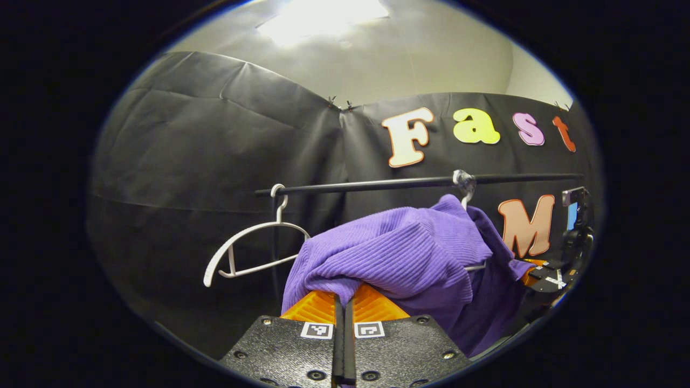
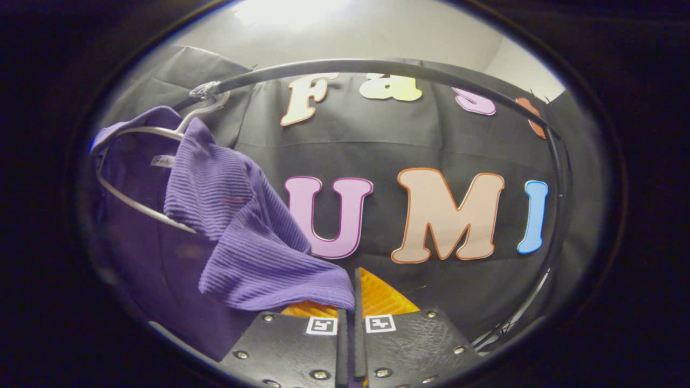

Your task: Grasp the clothes on the hanger with both hands and then place them into the laundry hamper below.

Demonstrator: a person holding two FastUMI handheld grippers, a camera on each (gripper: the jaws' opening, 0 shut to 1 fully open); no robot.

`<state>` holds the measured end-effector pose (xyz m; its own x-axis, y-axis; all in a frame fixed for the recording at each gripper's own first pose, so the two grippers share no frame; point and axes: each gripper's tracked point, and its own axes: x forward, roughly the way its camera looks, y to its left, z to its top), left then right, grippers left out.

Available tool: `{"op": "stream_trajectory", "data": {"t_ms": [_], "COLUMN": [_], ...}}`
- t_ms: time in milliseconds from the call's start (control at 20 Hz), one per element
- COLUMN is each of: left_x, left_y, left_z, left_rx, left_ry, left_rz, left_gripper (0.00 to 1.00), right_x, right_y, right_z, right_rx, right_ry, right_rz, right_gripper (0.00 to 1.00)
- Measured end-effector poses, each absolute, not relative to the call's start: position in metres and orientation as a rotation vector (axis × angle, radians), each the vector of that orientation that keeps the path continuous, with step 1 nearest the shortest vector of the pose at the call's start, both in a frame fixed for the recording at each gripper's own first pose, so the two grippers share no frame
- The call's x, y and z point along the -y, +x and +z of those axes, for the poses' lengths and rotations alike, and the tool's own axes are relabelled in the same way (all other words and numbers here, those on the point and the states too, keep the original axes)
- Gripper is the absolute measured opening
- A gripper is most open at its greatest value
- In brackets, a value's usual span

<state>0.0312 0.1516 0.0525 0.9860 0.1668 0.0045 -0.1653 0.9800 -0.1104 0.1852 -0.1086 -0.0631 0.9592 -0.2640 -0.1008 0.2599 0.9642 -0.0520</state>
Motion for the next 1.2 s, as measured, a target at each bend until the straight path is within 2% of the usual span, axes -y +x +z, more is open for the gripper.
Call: {"op": "stream_trajectory", "data": {"t_ms": [100,150,450,700,1000,1050,1200], "left_x": [-0.154,-0.157,-0.171,-0.202,-0.231,-0.234,-0.242], "left_y": [0.029,0.030,0.029,0.036,0.059,0.065,0.081], "left_z": [0.061,0.066,0.102,0.120,0.118,0.116,0.108], "left_rx": [0.024,0.029,0.075,0.108,0.108,0.104,0.090], "left_ry": [-0.172,-0.188,-0.198,-0.271,-0.205,-0.196,-0.190], "left_rz": [0.161,0.160,0.126,0.156,0.186,0.189,0.191], "left_gripper": [0.02,0.00,0.00,0.01,0.00,0.03,0.00], "right_x": [0.117,0.119,0.138,0.153,0.164,0.165,0.169], "right_y": [0.189,0.190,0.203,0.217,0.237,0.239,0.250], "right_z": [-0.057,-0.053,-0.028,-0.011,-0.008,-0.009,-0.008], "right_rx": [-0.094,-0.086,-0.031,0.005,0.009,0.007,0.009], "right_ry": [-0.039,-0.041,-0.028,-0.024,-0.010,-0.005,0.014], "right_rz": [-0.276,-0.281,-0.314,-0.336,-0.343,-0.343,-0.349], "right_gripper": [0.05,0.05,0.05,0.05,0.05,0.06,0.07]}}
